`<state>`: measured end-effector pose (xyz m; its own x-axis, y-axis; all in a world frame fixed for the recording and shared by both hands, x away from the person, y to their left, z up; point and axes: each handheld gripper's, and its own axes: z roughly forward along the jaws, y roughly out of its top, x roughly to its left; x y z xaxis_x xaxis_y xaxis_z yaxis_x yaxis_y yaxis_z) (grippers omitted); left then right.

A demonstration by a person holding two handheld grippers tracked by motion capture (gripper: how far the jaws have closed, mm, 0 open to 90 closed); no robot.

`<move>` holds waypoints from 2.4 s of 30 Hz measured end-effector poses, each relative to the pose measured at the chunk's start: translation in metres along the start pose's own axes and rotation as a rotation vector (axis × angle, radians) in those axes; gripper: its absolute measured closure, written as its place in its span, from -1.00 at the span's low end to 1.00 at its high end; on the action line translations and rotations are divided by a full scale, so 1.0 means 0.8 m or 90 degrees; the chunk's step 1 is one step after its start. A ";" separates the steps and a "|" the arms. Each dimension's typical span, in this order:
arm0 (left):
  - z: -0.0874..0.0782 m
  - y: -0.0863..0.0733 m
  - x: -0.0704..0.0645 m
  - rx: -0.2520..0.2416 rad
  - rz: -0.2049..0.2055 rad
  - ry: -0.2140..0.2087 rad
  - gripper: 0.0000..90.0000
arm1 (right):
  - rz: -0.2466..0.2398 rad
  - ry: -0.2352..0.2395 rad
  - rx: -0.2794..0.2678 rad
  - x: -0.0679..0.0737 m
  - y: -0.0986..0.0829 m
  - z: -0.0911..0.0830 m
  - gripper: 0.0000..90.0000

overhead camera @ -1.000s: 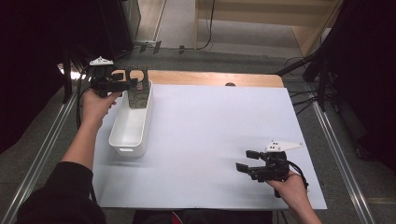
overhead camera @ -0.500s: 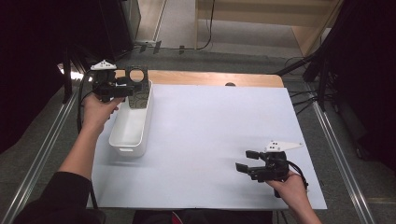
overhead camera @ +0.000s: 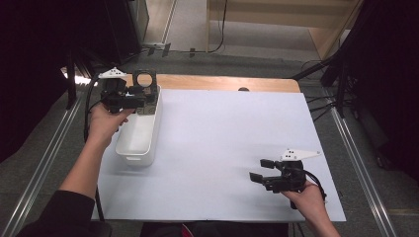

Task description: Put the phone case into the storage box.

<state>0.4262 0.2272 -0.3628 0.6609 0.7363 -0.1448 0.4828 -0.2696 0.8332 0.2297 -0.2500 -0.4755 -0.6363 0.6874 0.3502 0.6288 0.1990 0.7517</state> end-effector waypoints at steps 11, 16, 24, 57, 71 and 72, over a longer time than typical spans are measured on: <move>-0.006 -0.005 -0.022 0.010 0.019 -0.030 -0.40 | -0.001 0.000 0.002 0.000 0.000 0.000 -0.45; -0.009 -0.010 -0.032 0.008 0.020 -0.042 -0.40 | -0.001 -0.001 0.000 0.000 0.000 -0.001 -0.45; -0.011 -0.025 -0.039 0.016 0.017 -0.054 -0.40 | -0.001 -0.002 0.001 0.001 0.000 -0.001 -0.45; -0.042 -0.063 -0.085 0.029 0.057 -0.111 -0.40 | -0.001 -0.001 -0.001 0.002 0.001 -0.002 -0.45; -0.052 -0.079 -0.101 0.027 0.078 -0.130 -0.40 | -0.001 -0.001 -0.002 0.002 0.001 -0.002 -0.45; -0.052 -0.080 -0.102 0.027 0.075 -0.133 -0.40 | -0.001 -0.001 -0.001 0.002 0.001 -0.002 -0.45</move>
<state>0.3176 0.2105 -0.3822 0.8165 0.5553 -0.1579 0.4155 -0.3755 0.8285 0.2282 -0.2500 -0.4735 -0.6361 0.6887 0.3479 0.6270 0.1986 0.7533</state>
